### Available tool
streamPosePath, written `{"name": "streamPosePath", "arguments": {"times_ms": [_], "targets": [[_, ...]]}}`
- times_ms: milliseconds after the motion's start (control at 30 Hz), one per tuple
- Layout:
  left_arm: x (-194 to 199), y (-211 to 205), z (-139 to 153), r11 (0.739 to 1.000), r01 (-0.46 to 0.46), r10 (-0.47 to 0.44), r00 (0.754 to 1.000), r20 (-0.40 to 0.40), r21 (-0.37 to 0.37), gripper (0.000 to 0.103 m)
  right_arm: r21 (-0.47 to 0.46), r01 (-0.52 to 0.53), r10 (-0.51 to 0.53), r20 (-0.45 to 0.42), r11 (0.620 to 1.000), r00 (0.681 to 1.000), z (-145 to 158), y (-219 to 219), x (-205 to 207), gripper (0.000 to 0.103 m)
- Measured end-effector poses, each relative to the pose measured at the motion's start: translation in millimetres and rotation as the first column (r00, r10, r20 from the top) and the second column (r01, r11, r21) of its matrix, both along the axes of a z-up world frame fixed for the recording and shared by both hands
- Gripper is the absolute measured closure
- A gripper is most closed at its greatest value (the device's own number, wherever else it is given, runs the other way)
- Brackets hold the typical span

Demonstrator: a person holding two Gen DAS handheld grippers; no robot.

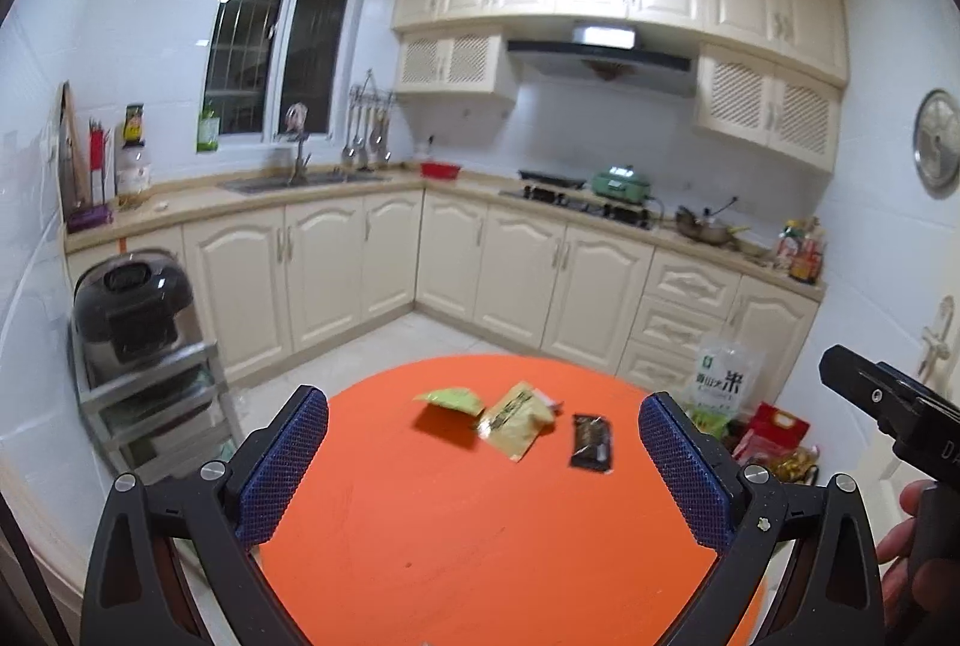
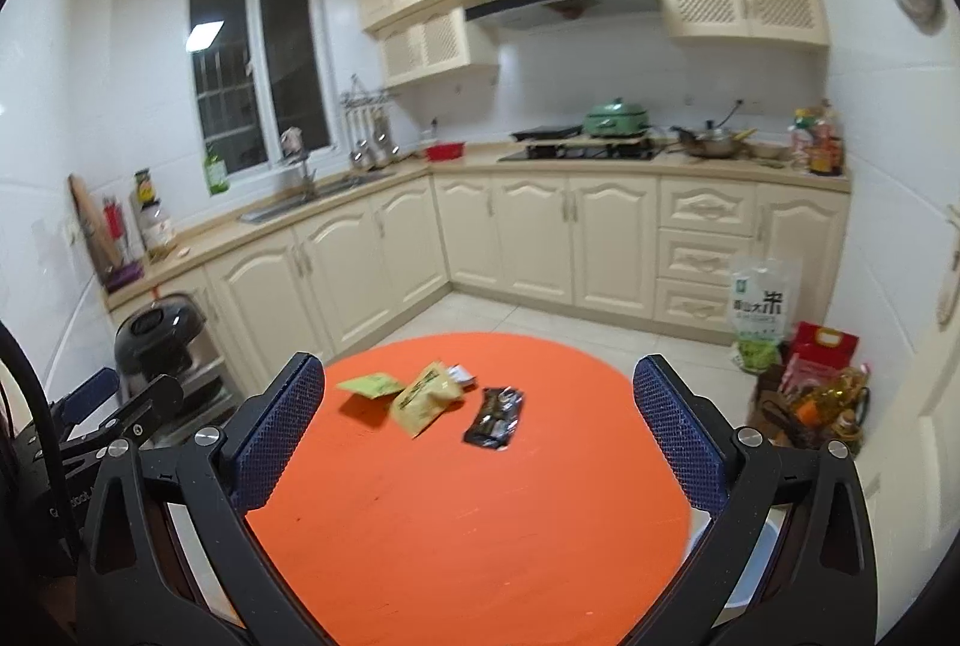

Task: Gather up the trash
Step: 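Move both open tools back to the orange table, then grasp the green-yellow packet with the left tool while the right tool grasps the black snack wrapper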

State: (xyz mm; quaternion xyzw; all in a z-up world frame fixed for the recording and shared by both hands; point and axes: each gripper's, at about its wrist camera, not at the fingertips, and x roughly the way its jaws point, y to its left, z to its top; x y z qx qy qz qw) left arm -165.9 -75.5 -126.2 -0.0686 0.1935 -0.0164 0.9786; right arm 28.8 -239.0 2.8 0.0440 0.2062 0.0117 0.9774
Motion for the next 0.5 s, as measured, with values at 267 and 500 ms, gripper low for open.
{"name": "streamPosePath", "arguments": {"times_ms": [267, 500], "targets": [[47, -3, -21, 1.000, -0.001, 0.000, 0.993, -0.120, -0.012, 0.001, 0.017, 0.010, -0.007, -0.160, 1.000, 0.987, -53, -7, 62, 0.000], [139, -3, -27, 0.999, -0.017, 0.005, 0.973, -0.233, -0.050, 0.001, -0.049, 0.016, -0.030, -0.311, 0.999, 0.950, -107, -6, 130, 0.000]]}}
